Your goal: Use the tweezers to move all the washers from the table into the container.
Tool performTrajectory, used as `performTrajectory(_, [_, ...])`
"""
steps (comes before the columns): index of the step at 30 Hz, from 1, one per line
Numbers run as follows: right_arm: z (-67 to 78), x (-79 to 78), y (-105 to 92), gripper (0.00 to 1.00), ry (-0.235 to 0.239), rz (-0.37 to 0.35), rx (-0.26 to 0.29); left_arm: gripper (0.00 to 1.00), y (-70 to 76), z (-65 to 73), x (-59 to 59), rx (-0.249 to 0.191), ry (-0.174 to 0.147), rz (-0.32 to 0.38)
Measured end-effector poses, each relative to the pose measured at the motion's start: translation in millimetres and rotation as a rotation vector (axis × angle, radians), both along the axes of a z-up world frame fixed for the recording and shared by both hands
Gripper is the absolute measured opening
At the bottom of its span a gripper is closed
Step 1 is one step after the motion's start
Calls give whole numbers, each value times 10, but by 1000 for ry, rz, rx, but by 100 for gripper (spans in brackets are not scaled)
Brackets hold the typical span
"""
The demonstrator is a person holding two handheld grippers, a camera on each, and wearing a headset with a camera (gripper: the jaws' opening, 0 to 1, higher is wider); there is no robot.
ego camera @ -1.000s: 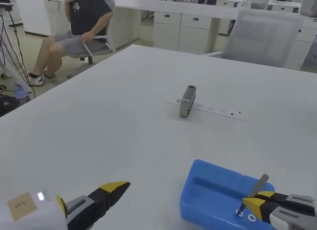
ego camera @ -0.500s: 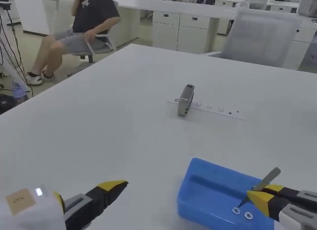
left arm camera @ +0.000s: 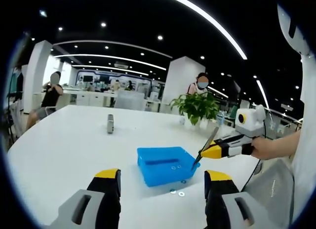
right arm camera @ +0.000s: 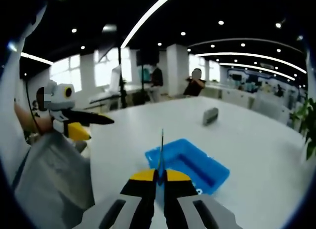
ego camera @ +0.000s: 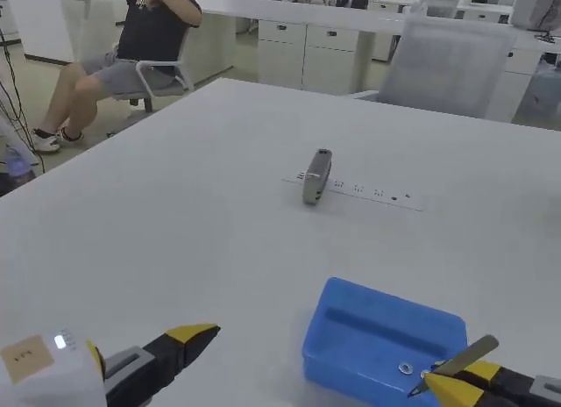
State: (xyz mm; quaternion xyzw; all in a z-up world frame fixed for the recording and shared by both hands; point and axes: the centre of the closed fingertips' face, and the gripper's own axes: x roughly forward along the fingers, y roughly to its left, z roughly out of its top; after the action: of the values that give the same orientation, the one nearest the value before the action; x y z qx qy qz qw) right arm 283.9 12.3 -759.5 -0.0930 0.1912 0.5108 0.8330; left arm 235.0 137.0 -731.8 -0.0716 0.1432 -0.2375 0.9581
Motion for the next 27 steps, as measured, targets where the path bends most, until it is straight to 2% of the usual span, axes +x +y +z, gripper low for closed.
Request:
performTrajectory(3, [-139, 11, 11, 1, 12, -5, -4, 68, -2, -8, -1, 4, 3, -2])
performTrajectory(4, [-212, 5, 13, 1, 2, 6, -33, 68, 0, -11, -1, 6, 4, -1])
performTrajectory(6, [-283, 4, 27, 1, -9, 13, -48, 67, 1, -15, -2, 10, 5, -1])
performTrajectory(7, [-304, -6, 40, 1, -22, 24, -53, 67, -1, -19, -3, 12, 8, -1])
performTrajectory(9, [-355, 8, 44, 1, -93, 47, -104, 67, 0, -25, -3, 18, 9, -1])
performTrajectory(10, [-366, 9, 56, 1, -111, 55, -109, 67, 3, -25, -3, 21, 9, 1])
performTrajectory(12, [-428, -3, 73, 1, -124, 68, -128, 66, 4, -28, -3, 22, 10, 1])
performTrajectory(13, [-467, 9, 57, 1, -151, 83, -168, 66, 3, -31, -4, 22, 12, 0])
performTrajectory(14, [-502, 6, 50, 1, -158, 93, -194, 66, 2, -34, -5, 23, 13, -1])
performTrajectory(18, [-513, 15, 52, 1, -199, 100, -213, 65, -2, -44, -9, 32, 15, -5])
performTrajectory(22, [-597, 13, 51, 1, -188, 117, -236, 64, -5, -53, -13, 39, 17, -8])
performTrajectory(27, [-576, -30, 40, 1, -136, 108, -211, 64, -8, -71, -18, 48, 23, -12])
